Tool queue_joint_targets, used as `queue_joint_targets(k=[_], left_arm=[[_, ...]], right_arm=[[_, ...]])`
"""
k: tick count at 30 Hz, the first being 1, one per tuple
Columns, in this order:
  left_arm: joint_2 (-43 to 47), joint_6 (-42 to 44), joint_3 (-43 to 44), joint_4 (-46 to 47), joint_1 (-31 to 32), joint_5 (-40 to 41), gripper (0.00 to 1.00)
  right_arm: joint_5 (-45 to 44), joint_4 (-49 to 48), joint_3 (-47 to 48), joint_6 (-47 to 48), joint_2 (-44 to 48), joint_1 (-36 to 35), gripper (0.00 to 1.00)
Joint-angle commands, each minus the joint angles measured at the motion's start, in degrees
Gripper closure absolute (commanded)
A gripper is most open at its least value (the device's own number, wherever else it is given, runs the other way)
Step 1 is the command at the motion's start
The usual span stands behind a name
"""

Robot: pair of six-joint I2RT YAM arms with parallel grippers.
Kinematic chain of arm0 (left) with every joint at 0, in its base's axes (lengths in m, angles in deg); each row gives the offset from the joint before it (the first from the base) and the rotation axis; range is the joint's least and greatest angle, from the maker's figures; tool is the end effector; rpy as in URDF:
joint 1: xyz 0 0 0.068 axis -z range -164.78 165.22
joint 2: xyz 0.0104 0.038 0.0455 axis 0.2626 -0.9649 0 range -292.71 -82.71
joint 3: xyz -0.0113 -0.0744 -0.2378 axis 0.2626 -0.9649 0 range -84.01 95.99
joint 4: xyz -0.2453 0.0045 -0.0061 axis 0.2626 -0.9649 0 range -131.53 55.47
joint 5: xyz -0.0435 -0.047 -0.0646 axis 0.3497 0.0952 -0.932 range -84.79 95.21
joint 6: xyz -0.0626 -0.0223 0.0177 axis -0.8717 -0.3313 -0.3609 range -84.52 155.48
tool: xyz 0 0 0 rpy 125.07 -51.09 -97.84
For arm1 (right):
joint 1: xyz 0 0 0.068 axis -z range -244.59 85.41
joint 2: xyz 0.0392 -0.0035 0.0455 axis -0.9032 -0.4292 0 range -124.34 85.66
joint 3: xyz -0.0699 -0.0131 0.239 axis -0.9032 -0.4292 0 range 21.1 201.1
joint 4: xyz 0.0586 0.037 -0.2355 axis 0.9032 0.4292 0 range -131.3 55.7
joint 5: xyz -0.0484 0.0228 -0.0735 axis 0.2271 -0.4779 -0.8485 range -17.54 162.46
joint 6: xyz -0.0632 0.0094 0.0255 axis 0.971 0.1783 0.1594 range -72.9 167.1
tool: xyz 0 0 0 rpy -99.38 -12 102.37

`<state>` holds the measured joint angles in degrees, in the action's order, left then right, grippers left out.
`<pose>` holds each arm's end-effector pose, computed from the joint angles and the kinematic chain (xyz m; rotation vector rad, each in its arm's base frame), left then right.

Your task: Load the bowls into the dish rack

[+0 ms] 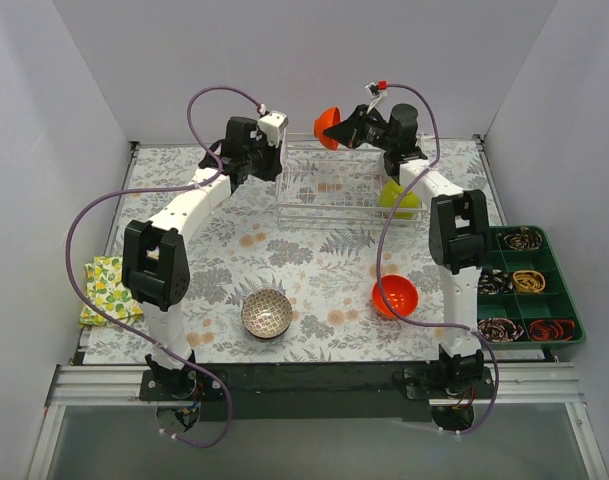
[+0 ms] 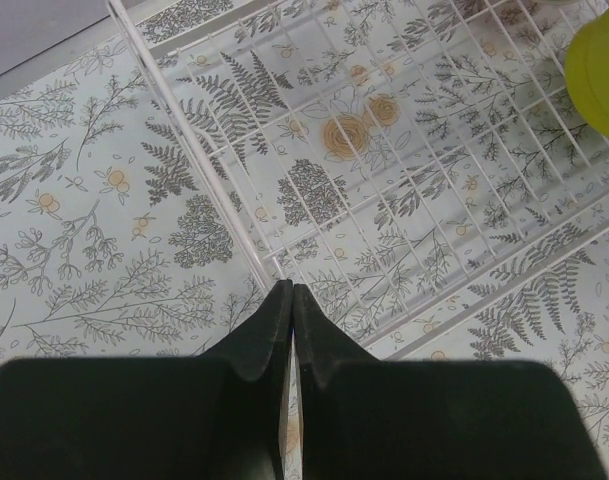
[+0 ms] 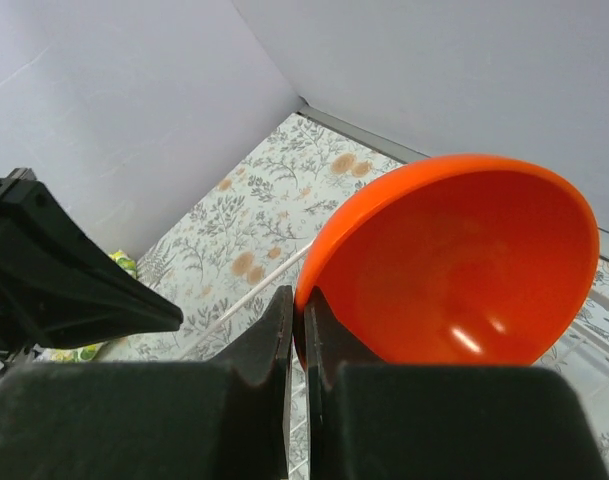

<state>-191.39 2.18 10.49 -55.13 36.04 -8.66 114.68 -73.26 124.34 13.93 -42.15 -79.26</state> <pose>0.4042 -0.1680 0.2700 -0.1030 2.2688 -0.7845 0.4871 0.1662 0.2775 -0.3988 1.5453 1.1900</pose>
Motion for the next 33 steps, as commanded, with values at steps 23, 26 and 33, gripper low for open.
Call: queue_joint_targets(k=[23,26,33], left_arm=[[-6.28,1.66,6.40,-2.43,0.27,2.79,1.00],[-6.19,1.48,5.96,-2.52,0.27,2.71,1.00],[-5.14,1.75,4.56,-2.87,0.28,2.79,1.00]], right_arm=[[-2.40,-8.38,9.70,-6.38,-13.61,-1.67,0.99],[-2.75,-8.38,9.35,-6.38,-14.22,-1.76,0.99],[-2.84,-8.29,8.73,-6.38,-16.06,-1.76,0.99]])
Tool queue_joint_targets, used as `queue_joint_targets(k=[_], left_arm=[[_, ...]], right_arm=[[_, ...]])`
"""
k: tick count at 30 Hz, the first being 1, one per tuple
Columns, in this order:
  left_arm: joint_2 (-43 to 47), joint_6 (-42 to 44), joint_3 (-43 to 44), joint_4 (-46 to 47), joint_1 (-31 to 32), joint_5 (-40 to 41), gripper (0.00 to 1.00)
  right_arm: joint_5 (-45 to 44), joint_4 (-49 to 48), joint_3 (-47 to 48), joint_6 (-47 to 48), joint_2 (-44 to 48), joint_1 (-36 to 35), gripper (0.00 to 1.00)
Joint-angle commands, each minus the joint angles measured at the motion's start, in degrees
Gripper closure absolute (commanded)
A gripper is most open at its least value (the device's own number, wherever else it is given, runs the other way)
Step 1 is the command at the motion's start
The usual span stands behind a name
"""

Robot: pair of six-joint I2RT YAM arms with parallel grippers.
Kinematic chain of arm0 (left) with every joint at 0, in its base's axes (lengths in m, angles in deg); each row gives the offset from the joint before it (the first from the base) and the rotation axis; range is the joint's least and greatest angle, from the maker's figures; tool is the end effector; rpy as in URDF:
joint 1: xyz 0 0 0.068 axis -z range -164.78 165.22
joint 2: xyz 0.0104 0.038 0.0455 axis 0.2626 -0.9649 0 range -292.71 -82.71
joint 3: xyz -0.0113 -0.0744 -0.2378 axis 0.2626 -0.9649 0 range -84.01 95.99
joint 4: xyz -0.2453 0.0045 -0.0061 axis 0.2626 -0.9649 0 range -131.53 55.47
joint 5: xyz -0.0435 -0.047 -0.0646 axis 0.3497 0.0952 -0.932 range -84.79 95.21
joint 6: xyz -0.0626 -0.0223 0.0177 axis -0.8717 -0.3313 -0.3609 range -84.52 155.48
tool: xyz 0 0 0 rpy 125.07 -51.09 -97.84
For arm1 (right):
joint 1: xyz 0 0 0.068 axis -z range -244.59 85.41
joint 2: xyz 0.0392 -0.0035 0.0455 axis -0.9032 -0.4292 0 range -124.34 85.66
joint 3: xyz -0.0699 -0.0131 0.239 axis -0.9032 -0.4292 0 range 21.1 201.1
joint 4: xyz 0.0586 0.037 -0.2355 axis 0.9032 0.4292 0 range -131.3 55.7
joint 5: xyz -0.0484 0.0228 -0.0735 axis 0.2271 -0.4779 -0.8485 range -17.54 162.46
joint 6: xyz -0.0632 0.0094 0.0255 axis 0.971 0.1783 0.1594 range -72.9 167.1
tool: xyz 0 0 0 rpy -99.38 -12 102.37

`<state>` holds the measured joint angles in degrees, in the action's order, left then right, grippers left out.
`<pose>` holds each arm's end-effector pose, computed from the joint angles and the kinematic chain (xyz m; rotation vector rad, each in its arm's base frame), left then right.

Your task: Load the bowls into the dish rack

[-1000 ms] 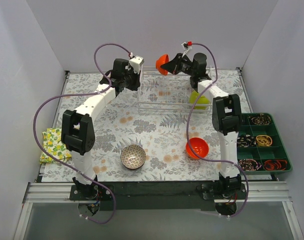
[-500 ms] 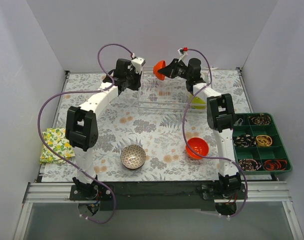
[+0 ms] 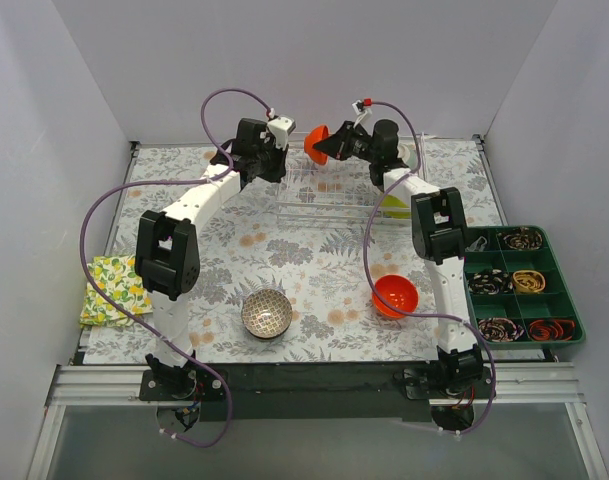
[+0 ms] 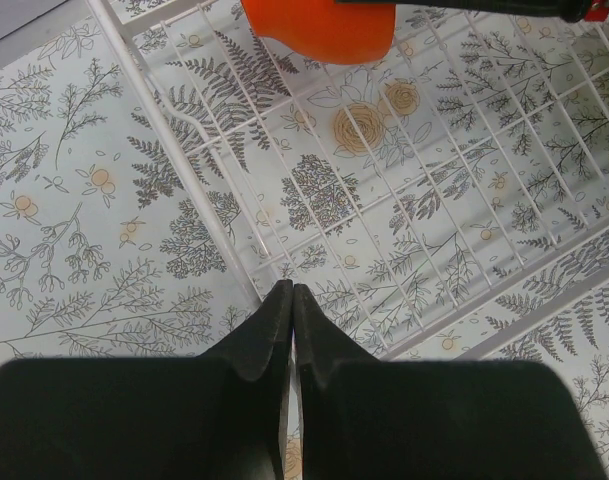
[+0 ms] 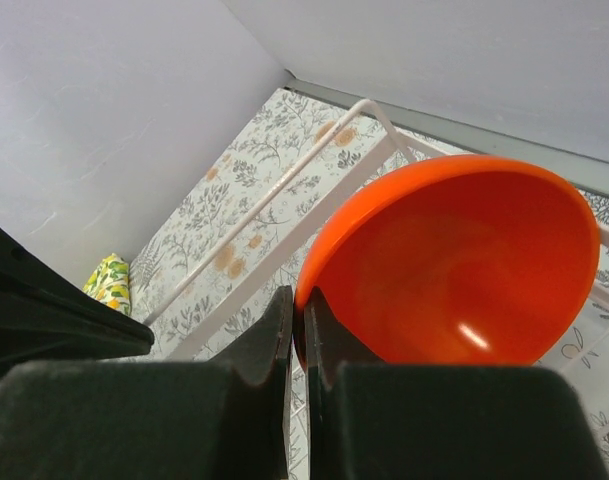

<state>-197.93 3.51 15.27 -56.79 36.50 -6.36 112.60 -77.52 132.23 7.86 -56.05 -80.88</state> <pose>0.4234 -0.1769 0.2461 -0.1025 2.3212 -0.7149 0.5186 0.1890 0.2092 -0.2982 1.6111 1.2726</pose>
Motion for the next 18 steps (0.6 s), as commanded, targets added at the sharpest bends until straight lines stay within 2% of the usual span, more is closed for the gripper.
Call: queue_joint_targets(k=[1,12,18], left_arm=[[1.57,0.41,-0.15,-1.21,-0.18,0.50,1.00],[2.45,0.85,-1.46,-1.47,0.52,1.20,1.00],[2.81,0.68,-2.08,-0.68,1.31,1.64,1.00]], right_arm=[[-0.68,-4.03,0.84,-0.31,-2.34,-0.05,0.99],[-1.55,-3.41,-0.65,-0.13,-3.05,-0.05,0.99],[-5.68,2.64,-4.86,0.83,0.37,1.35,0.99]])
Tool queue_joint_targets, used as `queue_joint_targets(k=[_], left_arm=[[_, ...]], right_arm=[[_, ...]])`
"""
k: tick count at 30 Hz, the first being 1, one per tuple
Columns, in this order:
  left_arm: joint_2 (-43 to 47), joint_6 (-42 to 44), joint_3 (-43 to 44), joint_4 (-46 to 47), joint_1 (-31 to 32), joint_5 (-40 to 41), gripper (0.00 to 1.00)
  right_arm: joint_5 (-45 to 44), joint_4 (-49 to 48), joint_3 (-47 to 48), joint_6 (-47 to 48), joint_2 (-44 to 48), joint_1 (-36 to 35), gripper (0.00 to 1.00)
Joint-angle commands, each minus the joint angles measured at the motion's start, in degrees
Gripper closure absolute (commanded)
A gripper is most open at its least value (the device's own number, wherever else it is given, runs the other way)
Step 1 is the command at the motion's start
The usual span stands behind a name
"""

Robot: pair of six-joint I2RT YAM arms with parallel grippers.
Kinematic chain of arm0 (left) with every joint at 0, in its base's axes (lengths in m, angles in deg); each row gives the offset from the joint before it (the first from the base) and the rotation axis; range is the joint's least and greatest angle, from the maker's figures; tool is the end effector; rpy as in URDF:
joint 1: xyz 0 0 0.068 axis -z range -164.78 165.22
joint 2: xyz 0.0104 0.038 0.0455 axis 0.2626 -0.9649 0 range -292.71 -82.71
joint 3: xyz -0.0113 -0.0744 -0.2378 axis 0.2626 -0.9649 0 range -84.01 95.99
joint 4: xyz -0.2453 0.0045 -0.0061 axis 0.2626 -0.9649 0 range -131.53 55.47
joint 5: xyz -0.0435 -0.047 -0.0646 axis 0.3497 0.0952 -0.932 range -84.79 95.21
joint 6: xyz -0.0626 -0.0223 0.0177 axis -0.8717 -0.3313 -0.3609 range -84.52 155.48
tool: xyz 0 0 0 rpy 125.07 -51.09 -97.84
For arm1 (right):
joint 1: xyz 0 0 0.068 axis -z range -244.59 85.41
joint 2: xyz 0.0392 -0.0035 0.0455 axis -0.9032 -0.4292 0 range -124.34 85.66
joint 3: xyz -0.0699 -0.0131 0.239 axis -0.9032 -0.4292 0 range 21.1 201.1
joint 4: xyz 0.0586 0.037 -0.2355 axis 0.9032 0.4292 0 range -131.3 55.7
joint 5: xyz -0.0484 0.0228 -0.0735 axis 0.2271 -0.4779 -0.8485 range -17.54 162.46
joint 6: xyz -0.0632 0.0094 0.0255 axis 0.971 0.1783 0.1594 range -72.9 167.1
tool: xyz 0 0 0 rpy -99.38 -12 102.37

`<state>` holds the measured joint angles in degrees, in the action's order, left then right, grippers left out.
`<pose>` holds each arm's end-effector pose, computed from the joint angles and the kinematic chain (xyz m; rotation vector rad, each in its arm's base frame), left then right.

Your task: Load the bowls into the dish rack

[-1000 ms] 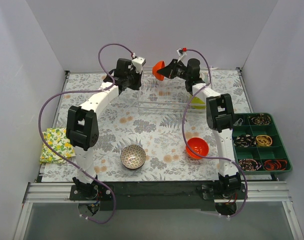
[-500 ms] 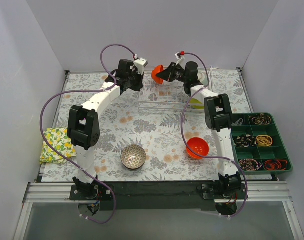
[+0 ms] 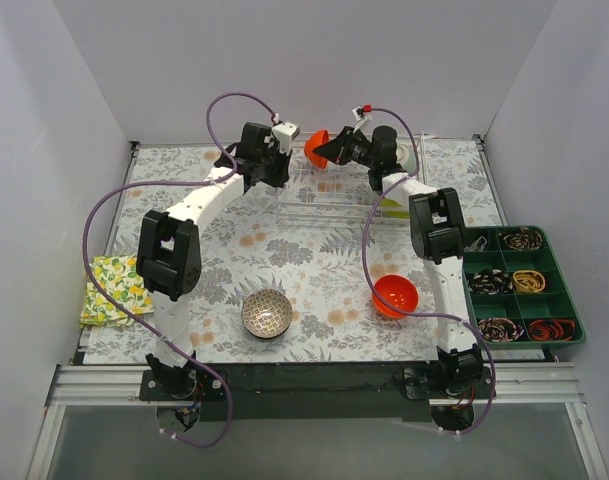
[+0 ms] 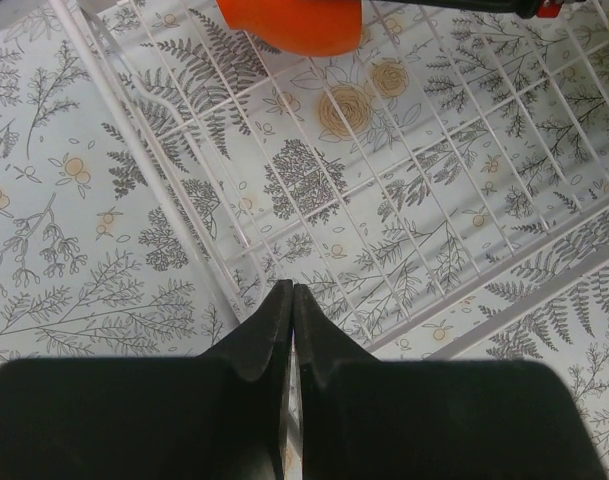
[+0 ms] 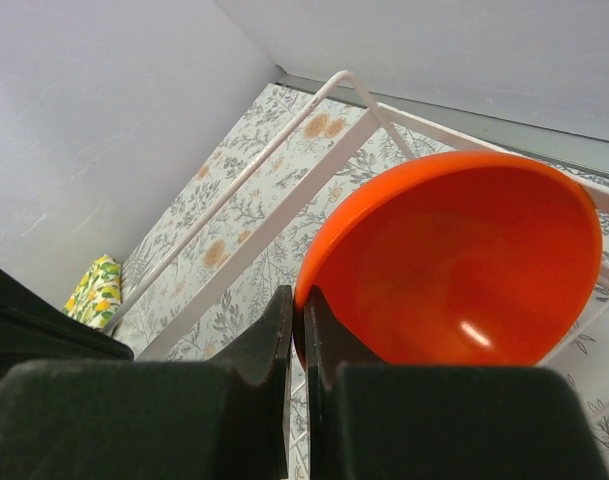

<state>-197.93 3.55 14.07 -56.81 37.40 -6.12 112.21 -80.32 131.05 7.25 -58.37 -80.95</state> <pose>0.4189 -0.1826 0.2390 -0.0897 2.3450 -0.7106 0.5202 0.1899 0.1864 -0.2799 1.6264 1.2782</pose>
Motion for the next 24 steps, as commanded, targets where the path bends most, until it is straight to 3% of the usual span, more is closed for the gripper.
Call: queue_joint_targets(k=[1,8,13,19,24], left_arm=[[2.81,0.46,-1.05,-0.57,0.41,1.31,1.00],[1.67,-1.04,-2.28,2.24,1.20,0.96,1.00],[0.87,-1.83,-1.67,3.38,2.17,0.26,1.00],[0.87,-2.18,-2.37,4.88,2.61,1.31,1.00],[1.49,-2.53,-3.07,5.85,2.52,1.66,1.00]], right_arm=[[-5.82,5.71,-4.56,1.62,3.39,1.94,0.97],[-6.26,5.80,-14.75,2.33,9.63,3.44,0.81],[-7.13,7.64,-17.14,3.90,13.41,4.23,0.73],[-11.96,17.57,-16.87,9.18,20.44,5.28,0.60],[-8.82,21.35,-18.28,11.90,25.54,5.73,0.53]])
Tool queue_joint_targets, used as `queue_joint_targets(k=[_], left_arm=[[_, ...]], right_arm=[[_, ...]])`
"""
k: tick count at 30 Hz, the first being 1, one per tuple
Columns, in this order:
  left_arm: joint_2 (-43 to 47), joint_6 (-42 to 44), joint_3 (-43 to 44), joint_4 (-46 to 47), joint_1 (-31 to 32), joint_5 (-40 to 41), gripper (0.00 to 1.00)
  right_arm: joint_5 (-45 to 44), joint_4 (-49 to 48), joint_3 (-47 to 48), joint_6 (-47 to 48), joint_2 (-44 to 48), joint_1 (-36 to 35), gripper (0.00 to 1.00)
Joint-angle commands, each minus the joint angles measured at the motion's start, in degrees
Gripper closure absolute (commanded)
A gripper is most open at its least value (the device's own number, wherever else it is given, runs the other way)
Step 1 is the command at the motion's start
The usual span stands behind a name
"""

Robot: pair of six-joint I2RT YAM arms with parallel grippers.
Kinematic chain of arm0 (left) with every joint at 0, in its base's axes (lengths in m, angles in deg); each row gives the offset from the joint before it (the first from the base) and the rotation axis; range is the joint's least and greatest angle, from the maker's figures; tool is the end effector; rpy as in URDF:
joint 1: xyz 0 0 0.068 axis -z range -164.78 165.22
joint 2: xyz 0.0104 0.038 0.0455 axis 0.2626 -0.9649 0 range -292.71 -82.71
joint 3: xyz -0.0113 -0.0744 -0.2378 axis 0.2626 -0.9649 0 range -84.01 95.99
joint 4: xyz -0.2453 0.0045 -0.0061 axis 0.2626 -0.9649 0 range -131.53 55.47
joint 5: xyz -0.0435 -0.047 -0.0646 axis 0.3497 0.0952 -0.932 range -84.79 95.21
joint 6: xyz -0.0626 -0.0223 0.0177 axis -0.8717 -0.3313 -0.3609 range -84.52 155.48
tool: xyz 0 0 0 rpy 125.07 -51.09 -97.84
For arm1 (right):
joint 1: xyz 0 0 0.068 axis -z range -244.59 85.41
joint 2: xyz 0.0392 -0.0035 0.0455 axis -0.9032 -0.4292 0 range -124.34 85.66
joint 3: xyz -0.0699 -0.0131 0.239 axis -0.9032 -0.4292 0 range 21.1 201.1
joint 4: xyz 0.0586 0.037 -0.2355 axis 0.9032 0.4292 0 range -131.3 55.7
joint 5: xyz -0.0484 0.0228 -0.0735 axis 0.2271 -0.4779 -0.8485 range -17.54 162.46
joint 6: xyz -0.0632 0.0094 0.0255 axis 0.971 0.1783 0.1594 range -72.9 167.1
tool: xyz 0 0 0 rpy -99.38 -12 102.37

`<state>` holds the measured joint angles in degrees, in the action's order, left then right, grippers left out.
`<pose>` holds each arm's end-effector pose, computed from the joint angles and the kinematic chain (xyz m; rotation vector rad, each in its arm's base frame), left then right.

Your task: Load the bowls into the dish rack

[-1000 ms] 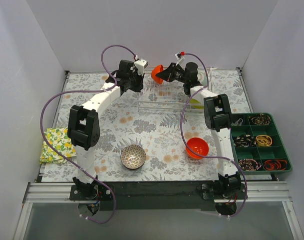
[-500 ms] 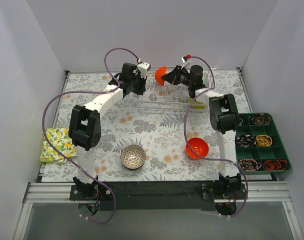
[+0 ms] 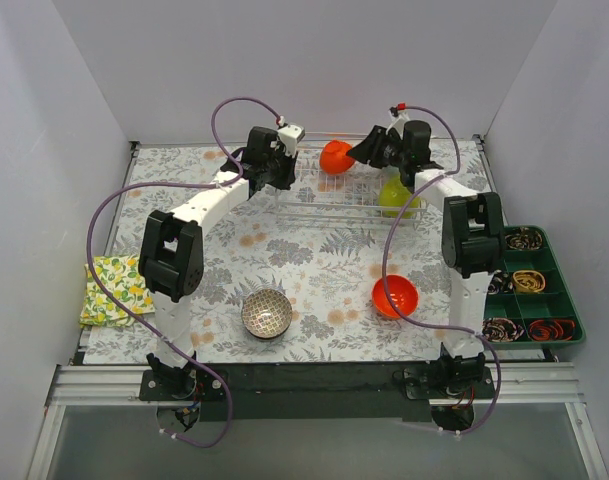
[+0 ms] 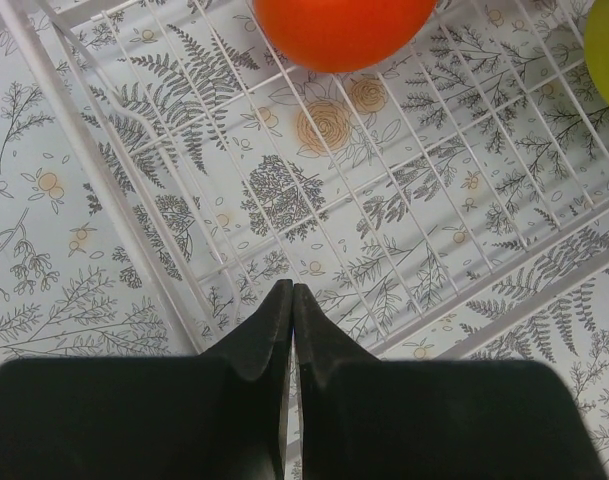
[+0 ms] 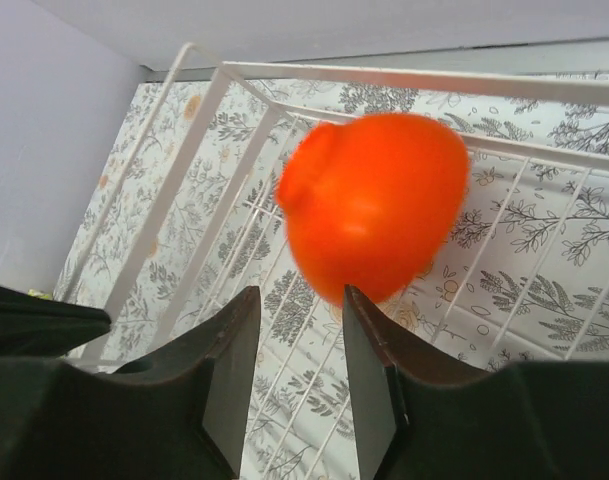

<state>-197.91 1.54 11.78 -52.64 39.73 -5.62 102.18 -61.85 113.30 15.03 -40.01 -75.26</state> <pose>0.4132 -0.1999 0.2330 -0.0827 2.3221 -0.7504 0.4883 0.1201 0.2053 -0.0405 1.8783 0.9879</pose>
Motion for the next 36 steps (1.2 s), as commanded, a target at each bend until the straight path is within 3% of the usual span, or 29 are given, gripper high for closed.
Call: queue_joint_targets(k=[1,6,9,12,13,14,16,17,21,28,36], left_arm=[[1.55,-0.43,-0.69,1.85,0.27,1.16,1.00],[2.26,-0.17,1.41,2.11,0.18,1.34,1.00],[3.05,0.01,3.87,2.72,0.27,2.48,0.95],[4.54,0.71,5.54,3.43,0.19,6.25,0.82],[5.06,1.15,5.64,3.60,0.10,7.30,0.70],[6.29,2.11,5.46,3.61,0.01,8.27,0.62],[7.70,2.99,4.41,3.78,-0.16,10.12,0.49],[8.58,3.60,3.62,3.87,-0.25,10.13,0.39],[14.19,5.89,-1.56,5.45,-0.69,13.03,0.28],[25.17,4.84,-12.72,5.54,-1.66,12.68,0.25],[40.39,6.33,-26.77,1.94,-2.01,10.92,0.23]], right_arm=[[2.70,3.33,-0.79,4.39,8.67,0.04,0.52],[5.09,8.68,-3.96,10.00,15.00,0.04,0.51],[7.28,16.05,-6.85,21.58,20.71,-0.22,0.50],[9.48,27.56,-12.63,42.21,28.35,-0.57,0.49],[9.75,31.50,-14.49,47.32,32.46,-0.49,0.49],[9.57,39.11,-16.16,58.51,34.59,-0.57,0.48],[9.75,49.95,-20.19,71.12,40.81,-0.49,0.48],[8.88,59.31,-21.70,83.80,42.85,-0.48,0.48],[3.69,72.03,-31.98,105.39,54.98,-0.66,0.47],[-4.48,79.95,-45.61,123.19,71.59,-5.14,0.45],[-8.71,82.08,-54.40,127.96,75.31,-9.45,0.45]])
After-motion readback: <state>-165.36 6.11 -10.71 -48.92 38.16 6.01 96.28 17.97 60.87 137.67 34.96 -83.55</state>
